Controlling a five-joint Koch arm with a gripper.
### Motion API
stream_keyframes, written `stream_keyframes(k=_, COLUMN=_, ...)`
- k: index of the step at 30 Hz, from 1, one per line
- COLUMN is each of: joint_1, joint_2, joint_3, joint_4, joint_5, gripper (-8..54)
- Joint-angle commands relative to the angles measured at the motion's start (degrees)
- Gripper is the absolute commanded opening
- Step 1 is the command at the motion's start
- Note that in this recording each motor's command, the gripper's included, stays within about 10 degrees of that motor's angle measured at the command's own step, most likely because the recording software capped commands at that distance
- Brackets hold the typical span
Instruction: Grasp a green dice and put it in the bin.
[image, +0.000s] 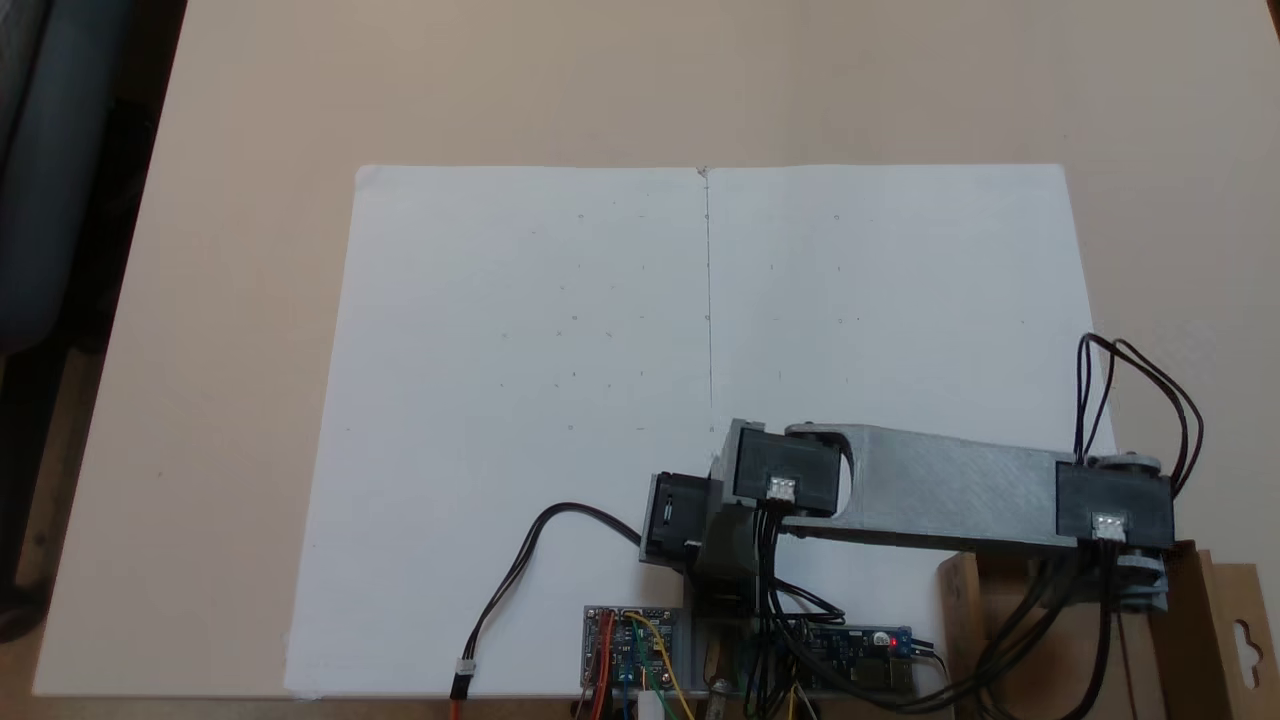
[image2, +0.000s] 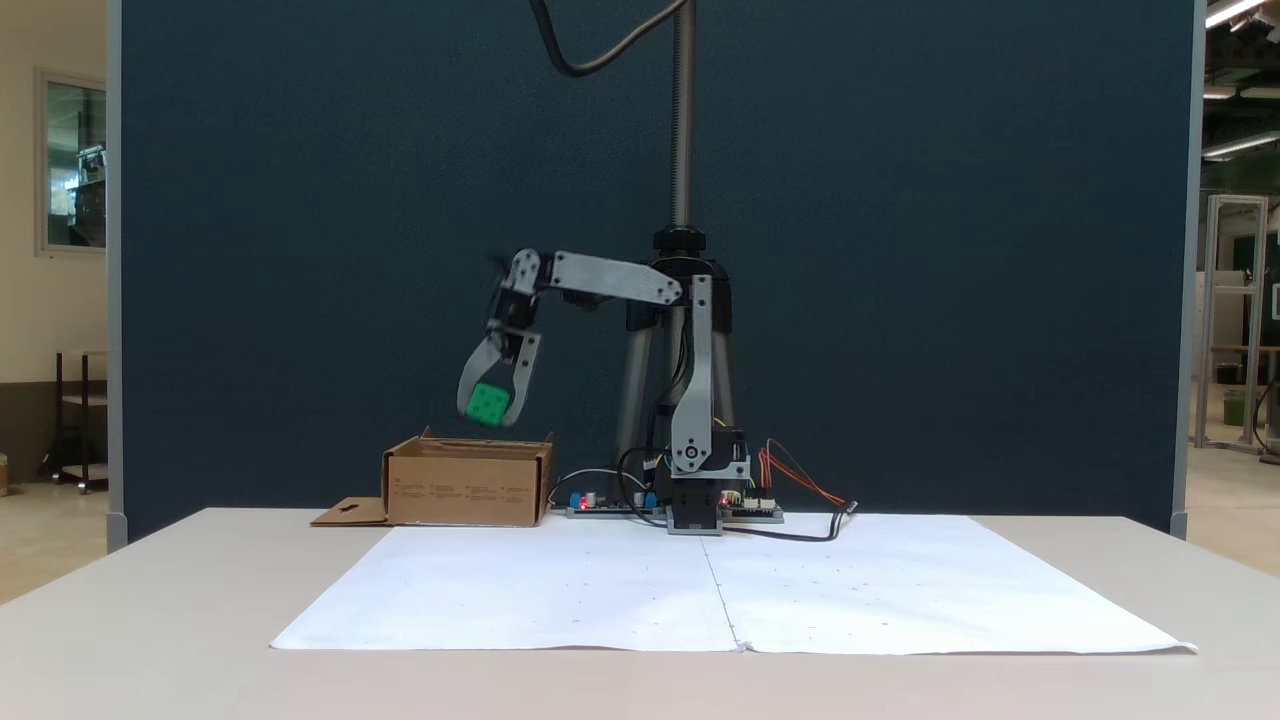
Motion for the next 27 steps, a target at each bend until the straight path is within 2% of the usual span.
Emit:
stream_keyframes(k=1, joint_1=1.2, joint_2=1.1, joint_3=-3.3, joint_4=1.2, joint_5=-5.9, gripper=11.9)
stream_keyframes(k=13, joint_1=6.3, joint_2=-3.0, joint_3=-3.4, joint_4=-5.4, joint_5=-10.6, gripper=11.9)
stream_keyframes(k=14, joint_1=6.3, joint_2=-4.1, joint_3=-3.3, joint_4=-5.1, joint_5=-12.1, gripper=31.9)
stream_keyframes(k=15, joint_1=6.4, joint_2=-5.2, joint_3=-3.3, joint_4=-4.7, joint_5=-12.1, gripper=32.7)
stream_keyframes(k=19, joint_1=6.1, joint_2=-5.8, joint_3=-2.7, joint_4=-4.7, joint_5=-12.0, gripper=47.4)
stream_keyframes(k=22, joint_1=5.2, joint_2=-5.3, joint_3=-2.9, joint_4=-6.7, joint_5=-9.7, gripper=46.5)
stream_keyframes(k=27, joint_1=-3.5, joint_2=0.0, joint_3=-6.3, joint_4=-9.6, joint_5=4.3, gripper=44.6)
